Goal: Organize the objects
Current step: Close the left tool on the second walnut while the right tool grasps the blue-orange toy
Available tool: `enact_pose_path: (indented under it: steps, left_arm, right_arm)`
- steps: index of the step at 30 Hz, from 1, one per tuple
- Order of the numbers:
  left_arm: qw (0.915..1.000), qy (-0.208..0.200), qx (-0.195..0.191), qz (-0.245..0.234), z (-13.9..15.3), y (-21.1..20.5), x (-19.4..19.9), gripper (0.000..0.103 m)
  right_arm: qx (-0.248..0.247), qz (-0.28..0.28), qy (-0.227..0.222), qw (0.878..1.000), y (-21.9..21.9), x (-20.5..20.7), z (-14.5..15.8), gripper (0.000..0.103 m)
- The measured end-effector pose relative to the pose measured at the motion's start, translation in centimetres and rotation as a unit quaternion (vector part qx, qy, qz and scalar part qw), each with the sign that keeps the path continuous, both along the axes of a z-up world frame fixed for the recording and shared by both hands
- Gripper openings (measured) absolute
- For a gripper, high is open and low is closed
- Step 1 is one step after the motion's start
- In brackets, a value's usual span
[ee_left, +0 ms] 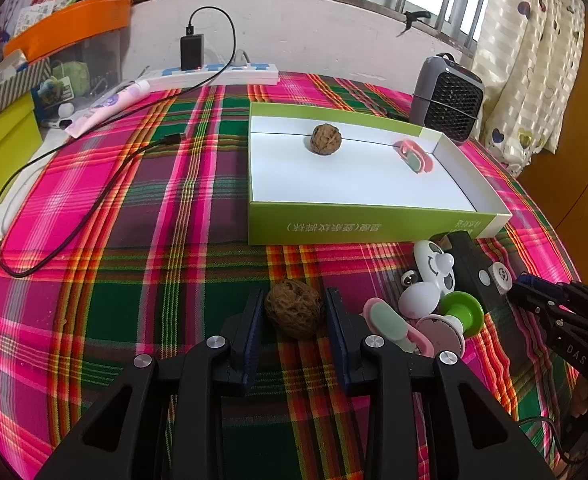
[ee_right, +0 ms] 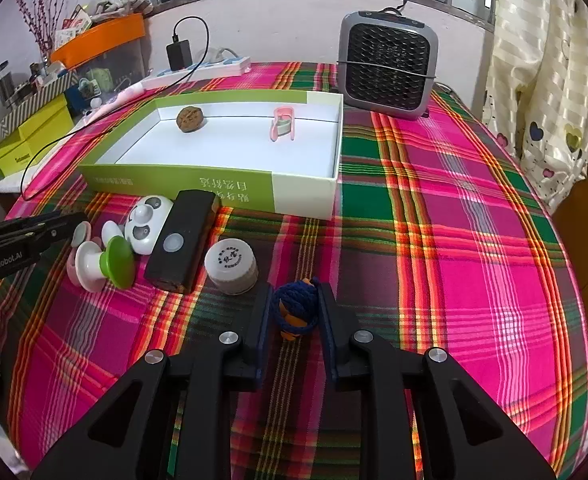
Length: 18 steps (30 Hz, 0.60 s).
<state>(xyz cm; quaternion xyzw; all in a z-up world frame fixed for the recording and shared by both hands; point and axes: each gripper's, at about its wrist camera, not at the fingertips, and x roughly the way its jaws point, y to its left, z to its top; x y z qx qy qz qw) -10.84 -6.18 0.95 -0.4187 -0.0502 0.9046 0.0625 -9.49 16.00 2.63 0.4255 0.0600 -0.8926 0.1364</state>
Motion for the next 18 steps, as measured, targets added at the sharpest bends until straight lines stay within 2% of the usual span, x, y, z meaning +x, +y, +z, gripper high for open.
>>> enact_pose_path:
  steps: [18]
  left_arm:
    - [1.0000, 0.008, -0.001, 0.002, 0.69, 0.10, 0.44, 0.028]
  right_arm:
    - [-0.004, 0.004, 0.003, 1.000, -0.05, 0.23, 0.30, 0.022]
